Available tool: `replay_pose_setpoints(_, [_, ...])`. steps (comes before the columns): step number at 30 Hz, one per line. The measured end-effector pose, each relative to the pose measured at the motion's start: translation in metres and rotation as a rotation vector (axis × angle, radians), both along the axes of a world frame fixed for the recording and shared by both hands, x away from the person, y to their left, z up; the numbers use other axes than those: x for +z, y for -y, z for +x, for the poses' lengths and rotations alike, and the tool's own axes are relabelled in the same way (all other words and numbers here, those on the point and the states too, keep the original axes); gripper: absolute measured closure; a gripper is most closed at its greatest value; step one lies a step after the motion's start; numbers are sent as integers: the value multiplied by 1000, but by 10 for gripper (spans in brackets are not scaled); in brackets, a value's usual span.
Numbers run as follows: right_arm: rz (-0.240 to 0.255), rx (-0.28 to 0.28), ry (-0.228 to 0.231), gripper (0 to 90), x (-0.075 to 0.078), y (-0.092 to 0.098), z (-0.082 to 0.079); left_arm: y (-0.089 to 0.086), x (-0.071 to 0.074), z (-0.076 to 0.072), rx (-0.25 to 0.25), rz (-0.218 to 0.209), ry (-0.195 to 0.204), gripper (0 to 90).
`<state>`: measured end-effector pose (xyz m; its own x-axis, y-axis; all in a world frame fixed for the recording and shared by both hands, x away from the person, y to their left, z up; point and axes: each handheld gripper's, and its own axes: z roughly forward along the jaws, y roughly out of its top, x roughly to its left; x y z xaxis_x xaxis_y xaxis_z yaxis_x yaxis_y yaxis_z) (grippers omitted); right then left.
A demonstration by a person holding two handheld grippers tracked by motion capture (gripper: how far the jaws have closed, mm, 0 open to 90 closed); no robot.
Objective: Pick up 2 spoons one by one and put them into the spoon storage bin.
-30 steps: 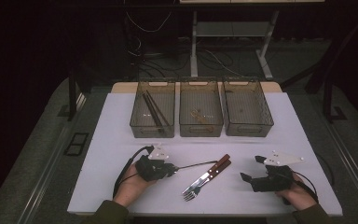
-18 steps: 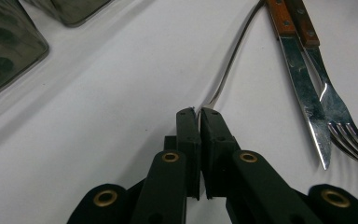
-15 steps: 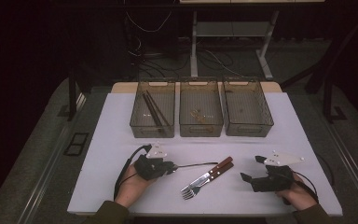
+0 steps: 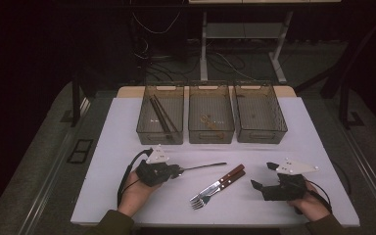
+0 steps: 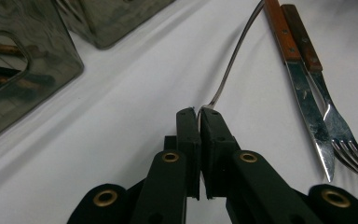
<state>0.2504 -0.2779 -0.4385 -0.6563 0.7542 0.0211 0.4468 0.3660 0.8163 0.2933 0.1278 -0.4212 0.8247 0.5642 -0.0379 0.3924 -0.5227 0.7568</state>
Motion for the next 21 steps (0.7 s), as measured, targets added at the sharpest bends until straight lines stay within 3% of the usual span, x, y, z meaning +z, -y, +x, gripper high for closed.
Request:
replay_pose_setpoints(6, [-7, 0, -6, 140, -4, -4, 3, -3, 5, 3, 5, -23, 16, 863])
replay_pose_setpoints(8, [-8, -3, -7, 139, -4, -5, 3, -4, 6, 5, 1, -50, 3, 862])
replay_pose_setpoints(16, [-9, 8, -3, 140, -4, -7, 2, -3, 10, 11, 49, -126, -10, 860])
replay_pose_setpoints(21, [-12, 7, 6, 140, -3, -7, 1, -1, 13, 16, 85, -139, -11, 861])
